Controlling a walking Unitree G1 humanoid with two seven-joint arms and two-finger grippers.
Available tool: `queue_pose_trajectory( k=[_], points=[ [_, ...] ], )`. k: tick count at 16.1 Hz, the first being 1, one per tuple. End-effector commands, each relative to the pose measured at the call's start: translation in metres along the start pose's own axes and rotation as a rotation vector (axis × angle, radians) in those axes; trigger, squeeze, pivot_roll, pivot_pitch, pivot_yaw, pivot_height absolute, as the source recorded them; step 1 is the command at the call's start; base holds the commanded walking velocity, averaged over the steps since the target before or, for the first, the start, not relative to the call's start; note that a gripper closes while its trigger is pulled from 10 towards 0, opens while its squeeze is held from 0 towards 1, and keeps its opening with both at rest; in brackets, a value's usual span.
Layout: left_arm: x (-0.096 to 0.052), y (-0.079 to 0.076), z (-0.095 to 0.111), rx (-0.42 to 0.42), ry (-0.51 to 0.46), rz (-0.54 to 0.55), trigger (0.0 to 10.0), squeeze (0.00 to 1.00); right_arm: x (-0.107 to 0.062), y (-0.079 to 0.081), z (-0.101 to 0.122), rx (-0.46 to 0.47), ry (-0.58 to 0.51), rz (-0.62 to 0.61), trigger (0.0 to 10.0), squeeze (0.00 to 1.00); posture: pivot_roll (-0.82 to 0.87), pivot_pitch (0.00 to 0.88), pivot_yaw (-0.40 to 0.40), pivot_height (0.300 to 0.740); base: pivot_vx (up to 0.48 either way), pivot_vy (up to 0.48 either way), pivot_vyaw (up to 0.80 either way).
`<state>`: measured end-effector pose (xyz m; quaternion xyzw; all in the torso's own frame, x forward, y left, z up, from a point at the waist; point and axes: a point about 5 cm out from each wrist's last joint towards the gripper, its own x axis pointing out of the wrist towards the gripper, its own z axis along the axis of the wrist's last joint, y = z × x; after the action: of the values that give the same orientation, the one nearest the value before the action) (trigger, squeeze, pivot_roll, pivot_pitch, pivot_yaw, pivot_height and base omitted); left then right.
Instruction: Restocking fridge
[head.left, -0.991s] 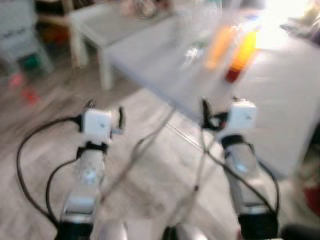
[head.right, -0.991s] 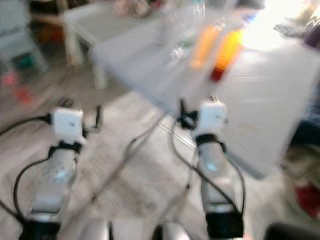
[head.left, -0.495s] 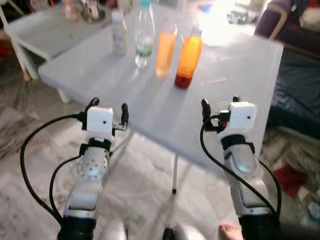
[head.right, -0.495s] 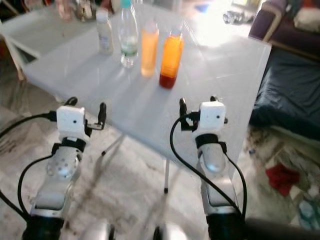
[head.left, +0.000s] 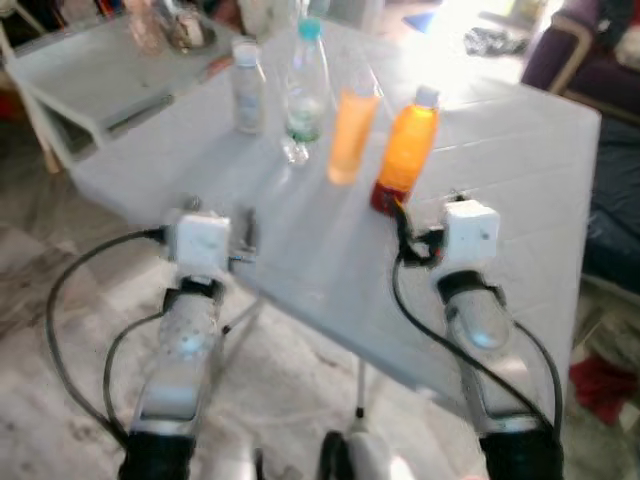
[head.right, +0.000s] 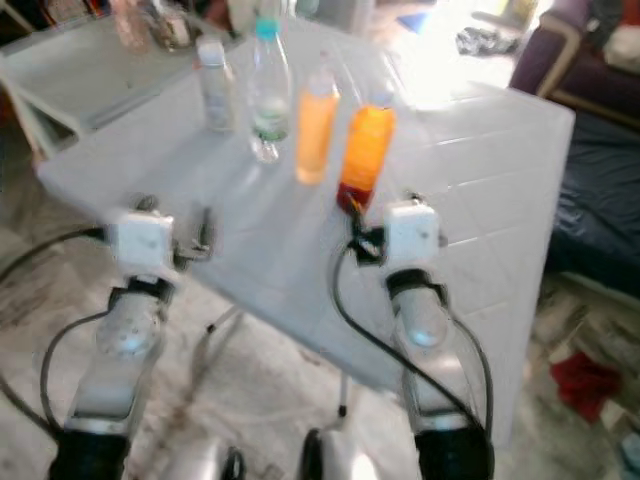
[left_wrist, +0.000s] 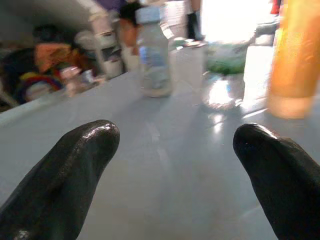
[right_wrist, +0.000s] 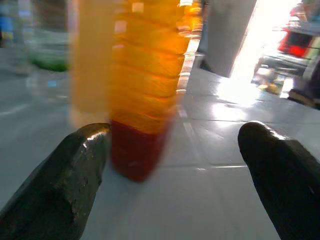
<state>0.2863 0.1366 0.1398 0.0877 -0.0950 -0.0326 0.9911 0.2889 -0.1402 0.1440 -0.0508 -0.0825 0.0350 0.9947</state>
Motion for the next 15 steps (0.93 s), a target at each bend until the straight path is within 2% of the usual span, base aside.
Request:
queue_pose_trajectory(
  k=[1, 4, 5, 7, 9, 10, 15],
  points=[
    [-0.001, 0.005, 0.001, 0.024, -0.013, 0.008, 10.0, 0.00, 0.000, 0.006, 0.004, 0.001, -0.014, 0.009, 10.0, 0.00, 0.12, 0.161, -0.094, 0.740, 0.000, 0.000, 0.00],
    [-0.004, 0.003, 0.001, 0.030, -0.011, 0.000, 10.0, 0.00, 0.002, 0.005, 0.001, -0.048, 0.004, -0.030, 10.0, 0.00, 0.12, 0.162, -0.091, 0.740, 0.000, 0.000, 0.00],
    [-0.003, 0.003, 0.002, 0.030, -0.014, -0.003, 10.0, 0.00, 0.002, 0.006, 0.001, -0.003, 0.000, -0.008, 10.0, 0.00, 0.12, 0.164, -0.090, 0.740, 0.000, 0.000, 0.00],
    [-0.002, 0.003, 0.001, 0.029, -0.010, -0.013, 10.0, 0.00, 0.003, 0.006, -0.005, -0.074, 0.035, -0.028, 10.0, 0.00, 0.12, 0.169, -0.086, 0.740, 0.000, 0.000, 0.00],
    [-0.003, 0.003, 0.001, 0.029, -0.008, -0.013, 10.0, 0.00, 0.005, -0.003, -0.004, -0.106, 0.026, -0.108, 10.0, 0.00, 0.12, 0.173, -0.084, 0.740, 0.000, 0.000, 0.00],
    [-0.004, 0.002, 0.001, 0.029, -0.009, -0.016, 10.0, 0.00, 0.007, -0.007, -0.001, -0.092, 0.018, -0.111, 10.0, 0.00, 0.12, 0.173, -0.084, 0.740, 0.000, 0.000, 0.00],
    [-0.006, 0.002, 0.003, 0.028, -0.016, -0.017, 10.0, 0.00, 0.031, -0.016, 0.037, -0.152, -0.180, -0.093, 10.0, 0.00, 0.14, 0.179, -0.078, 0.740, 0.000, 0.000, 0.00]
  ],
)
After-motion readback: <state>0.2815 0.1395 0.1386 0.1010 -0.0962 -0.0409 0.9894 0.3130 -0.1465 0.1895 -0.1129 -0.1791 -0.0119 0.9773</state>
